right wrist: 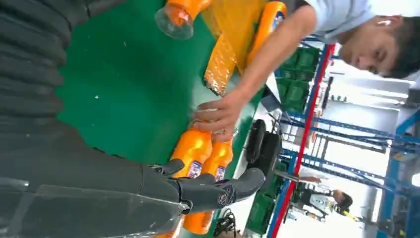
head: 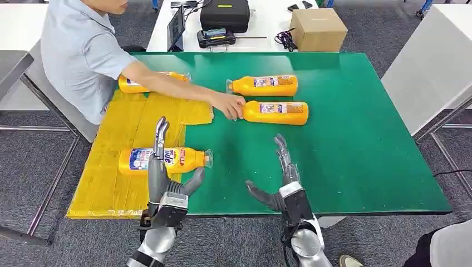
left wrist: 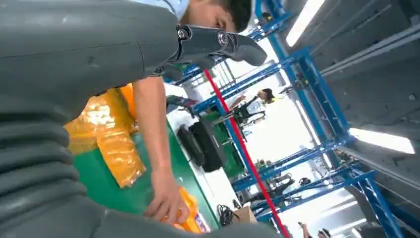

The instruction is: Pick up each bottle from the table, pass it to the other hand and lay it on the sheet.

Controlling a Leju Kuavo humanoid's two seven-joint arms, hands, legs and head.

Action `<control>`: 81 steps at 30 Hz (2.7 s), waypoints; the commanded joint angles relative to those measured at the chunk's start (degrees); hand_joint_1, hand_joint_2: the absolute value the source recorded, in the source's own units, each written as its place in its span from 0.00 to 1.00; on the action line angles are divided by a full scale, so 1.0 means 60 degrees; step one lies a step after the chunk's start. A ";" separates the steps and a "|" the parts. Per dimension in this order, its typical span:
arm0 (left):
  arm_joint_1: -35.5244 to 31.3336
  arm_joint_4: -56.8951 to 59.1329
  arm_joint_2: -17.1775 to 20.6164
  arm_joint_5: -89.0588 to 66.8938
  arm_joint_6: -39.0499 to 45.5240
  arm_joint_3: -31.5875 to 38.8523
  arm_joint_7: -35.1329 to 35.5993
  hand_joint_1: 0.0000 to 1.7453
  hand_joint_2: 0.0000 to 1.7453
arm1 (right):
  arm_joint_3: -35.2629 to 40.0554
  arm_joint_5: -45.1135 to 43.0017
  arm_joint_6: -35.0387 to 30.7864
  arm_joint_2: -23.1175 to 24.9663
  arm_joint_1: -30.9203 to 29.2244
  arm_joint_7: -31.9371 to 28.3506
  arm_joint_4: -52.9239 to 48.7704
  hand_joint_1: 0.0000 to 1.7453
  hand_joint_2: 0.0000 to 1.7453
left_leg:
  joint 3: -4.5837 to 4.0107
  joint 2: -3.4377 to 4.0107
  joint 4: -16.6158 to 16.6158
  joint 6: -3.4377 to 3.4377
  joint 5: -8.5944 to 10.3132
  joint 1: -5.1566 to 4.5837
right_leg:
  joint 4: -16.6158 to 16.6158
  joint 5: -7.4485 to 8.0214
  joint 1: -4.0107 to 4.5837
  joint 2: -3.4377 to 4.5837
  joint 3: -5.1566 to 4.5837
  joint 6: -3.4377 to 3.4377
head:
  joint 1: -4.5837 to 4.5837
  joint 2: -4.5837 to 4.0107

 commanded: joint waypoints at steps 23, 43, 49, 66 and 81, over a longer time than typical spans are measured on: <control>0.0697 -0.0145 0.0840 0.4264 -0.2435 -0.2035 0.1534 0.00 1.00 | 0.0007 0.8368 -0.3114 -0.2423 -0.1592 0.3581 0.3639 0.00 1.00 | 0.0060 0.0036 -0.0019 -0.0005 -0.0021 -0.0003 | -0.0022 -0.0001 0.0000 0.0036 0.0055 -0.0013 | 0.0000 0.0000; 0.0232 0.0171 0.1007 0.3812 -0.3242 -0.2565 0.2798 0.00 1.00 | 0.1196 0.8289 -0.2096 -0.2048 -0.2954 0.3260 0.5559 0.00 1.00 | 0.0043 0.0013 -0.0009 -0.0002 -0.0014 -0.0002 | -0.0008 -0.0007 0.0001 0.0014 0.0043 -0.0011 | 0.0000 0.0000; 0.0207 0.0184 0.0961 0.3657 -0.3245 -0.2561 0.2801 0.00 1.00 | 0.1558 0.8249 -0.1785 -0.2085 -0.3089 0.3275 0.5276 0.00 1.00 | 0.0055 0.0015 -0.0004 -0.0006 -0.0019 0.0000 | -0.0004 -0.0011 0.0003 0.0013 0.0055 -0.0017 | 0.0000 0.0000; 0.0332 0.0053 0.0953 0.3439 -0.3257 -0.2527 0.2823 0.00 1.00 | 0.1975 0.8496 -0.1567 -0.2250 -0.3295 0.4105 0.5225 0.00 1.00 | 0.0057 0.0012 -0.0006 -0.0005 -0.0017 -0.0002 | -0.0005 -0.0011 0.0002 0.0009 0.0056 -0.0015 | 0.0000 0.0000; 0.0918 -0.0434 0.1180 0.2827 -0.3373 -0.2302 0.3357 0.00 1.00 | 0.1989 0.9242 -0.0650 -0.2501 -0.3305 0.6223 0.4605 0.00 1.00 | 0.0040 0.0003 -0.0007 0.0000 -0.0010 -0.0005 | -0.0006 -0.0006 -0.0002 0.0004 0.0041 -0.0008 | 0.0000 0.0000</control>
